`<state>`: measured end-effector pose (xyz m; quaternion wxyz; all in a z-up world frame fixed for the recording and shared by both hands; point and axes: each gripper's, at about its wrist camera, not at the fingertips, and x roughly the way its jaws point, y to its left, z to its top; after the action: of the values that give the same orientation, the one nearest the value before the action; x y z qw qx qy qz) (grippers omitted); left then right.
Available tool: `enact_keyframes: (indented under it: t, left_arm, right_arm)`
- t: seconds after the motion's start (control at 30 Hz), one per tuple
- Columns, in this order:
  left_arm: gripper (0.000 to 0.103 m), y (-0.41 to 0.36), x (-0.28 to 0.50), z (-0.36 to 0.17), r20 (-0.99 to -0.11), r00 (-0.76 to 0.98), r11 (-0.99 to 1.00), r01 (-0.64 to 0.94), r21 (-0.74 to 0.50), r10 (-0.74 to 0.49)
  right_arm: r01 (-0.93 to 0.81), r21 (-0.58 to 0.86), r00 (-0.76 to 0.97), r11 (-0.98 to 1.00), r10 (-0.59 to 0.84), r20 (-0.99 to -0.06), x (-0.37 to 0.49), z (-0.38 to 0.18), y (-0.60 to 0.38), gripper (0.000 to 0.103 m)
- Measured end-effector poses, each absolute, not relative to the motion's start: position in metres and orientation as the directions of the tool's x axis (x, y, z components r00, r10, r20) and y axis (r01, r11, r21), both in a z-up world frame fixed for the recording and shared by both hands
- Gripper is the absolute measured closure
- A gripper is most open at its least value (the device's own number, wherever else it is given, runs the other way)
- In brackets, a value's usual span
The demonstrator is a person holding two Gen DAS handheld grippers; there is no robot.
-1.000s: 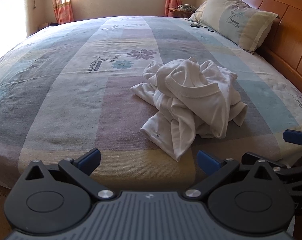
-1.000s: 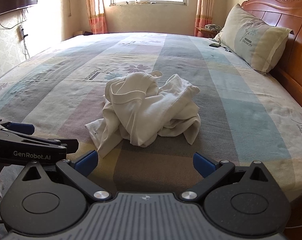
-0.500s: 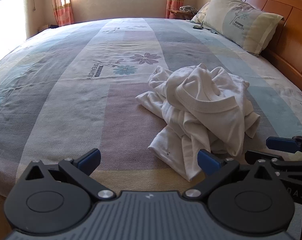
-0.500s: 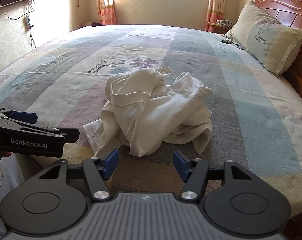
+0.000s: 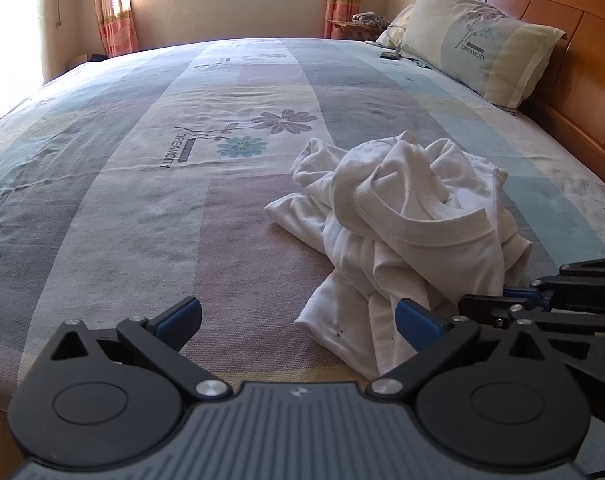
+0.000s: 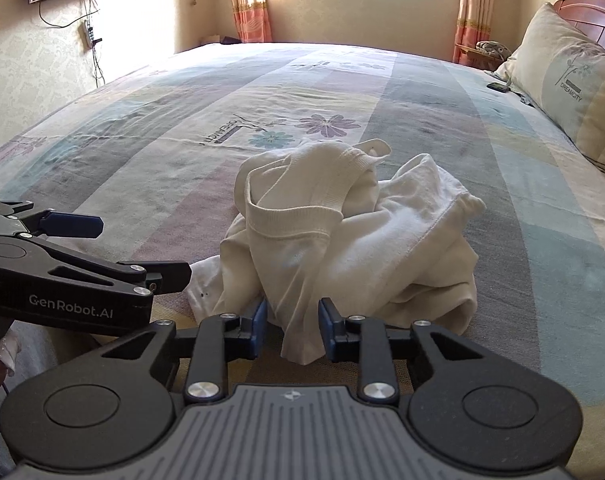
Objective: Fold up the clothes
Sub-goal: 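Move both tools toward the crumpled white sweatshirt on the bed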
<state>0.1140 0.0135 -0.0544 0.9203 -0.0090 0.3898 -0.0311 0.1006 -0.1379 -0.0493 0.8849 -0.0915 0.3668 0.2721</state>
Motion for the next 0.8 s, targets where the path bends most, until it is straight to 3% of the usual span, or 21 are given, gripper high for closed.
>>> enact_keyframes:
  t: [0.03, 0.43, 0.7, 0.8]
  left_arm:
    - [0.001, 0.013, 0.116, -0.056, -0.723, 0.686, 0.997, 0.061, -0.045, -0.075]
    - [0.001, 0.005, 0.130, -0.052, -0.700, 0.697, 0.988, 0.122, -0.098, -0.155]
    - [0.001, 0.007, 0.159, -0.050, -0.645, 0.700, 0.951, 0.247, -0.185, -0.307]
    - [0.001, 0.006, 0.179, -0.053, -0.649, 0.693, 0.945, 0.299, -0.136, -0.313]
  right_arm:
    - [-0.557, 0.026, 0.580, 0.830, 0.411, -0.704, 0.103, -0.050, -0.137, 0.094]
    - [-0.469, -0.153, 0.697, 0.870, 0.259, -0.668, 0.148, -0.027, -0.189, 0.095]
    - [-0.512, -0.056, 0.634, 0.857, 0.333, -0.698, 0.158, -0.038, -0.201, 0.094]
    - [-0.550, -0.021, 0.587, 0.835, 0.369, -0.721, 0.166, -0.045, -0.198, 0.092]
